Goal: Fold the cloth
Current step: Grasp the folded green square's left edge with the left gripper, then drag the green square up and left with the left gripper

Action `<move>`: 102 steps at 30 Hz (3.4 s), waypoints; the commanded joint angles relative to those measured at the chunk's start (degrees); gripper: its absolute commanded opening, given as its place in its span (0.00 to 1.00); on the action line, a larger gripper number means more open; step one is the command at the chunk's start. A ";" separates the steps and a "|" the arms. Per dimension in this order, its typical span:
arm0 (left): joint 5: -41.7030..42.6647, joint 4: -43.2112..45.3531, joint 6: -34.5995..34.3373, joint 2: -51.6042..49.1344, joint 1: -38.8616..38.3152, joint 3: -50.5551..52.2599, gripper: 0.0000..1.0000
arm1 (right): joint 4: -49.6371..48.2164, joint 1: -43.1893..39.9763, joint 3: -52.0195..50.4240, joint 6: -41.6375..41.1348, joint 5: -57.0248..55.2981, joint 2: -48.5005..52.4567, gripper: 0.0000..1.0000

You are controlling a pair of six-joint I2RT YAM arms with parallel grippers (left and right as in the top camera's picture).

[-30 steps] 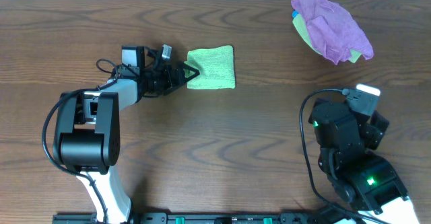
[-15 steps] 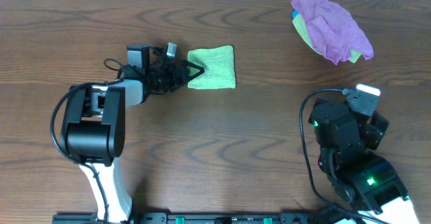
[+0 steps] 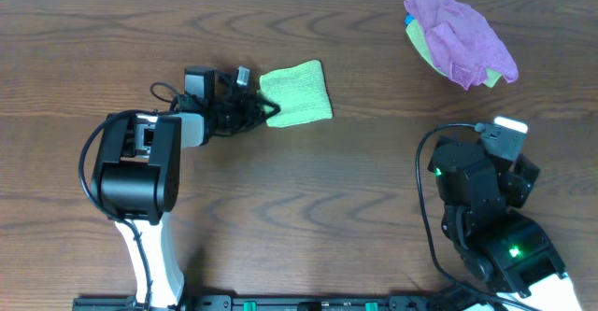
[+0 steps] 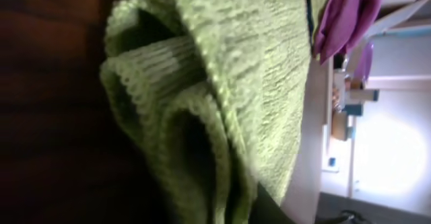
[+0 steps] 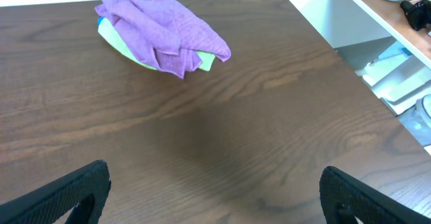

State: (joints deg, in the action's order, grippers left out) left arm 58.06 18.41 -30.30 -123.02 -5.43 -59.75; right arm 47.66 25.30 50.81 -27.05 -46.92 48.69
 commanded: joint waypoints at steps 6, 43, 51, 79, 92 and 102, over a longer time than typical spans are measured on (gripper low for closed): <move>-1.66 2.10 -0.02 -1.09 -0.11 -0.24 0.06 | -0.09 -0.37 -0.31 -1.18 -0.37 -0.02 0.99; -18.18 -51.28 44.76 -1.05 14.67 -33.07 0.06 | -0.09 -0.37 -0.31 -1.18 -0.37 -0.02 0.99; -21.57 -51.34 48.15 -1.05 17.38 -33.11 0.06 | -0.11 -0.37 -0.31 -1.20 -0.37 -0.02 0.99; -28.68 -62.14 53.62 -16.09 21.70 -58.84 0.06 | -0.09 -0.37 -0.31 -1.18 -0.37 -0.02 0.99; -28.68 -62.23 52.50 -19.21 22.08 -62.01 0.06 | -0.11 -0.37 -0.31 -1.18 -0.39 -0.02 0.99; -31.32 -61.66 52.35 -20.65 22.16 -61.94 0.06 | -0.11 -0.37 -0.31 -1.18 -0.37 -0.02 0.99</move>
State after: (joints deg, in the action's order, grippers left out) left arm 28.45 -43.27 22.33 -142.63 16.32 -120.36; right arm 47.66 25.30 50.81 -27.05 -46.89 48.69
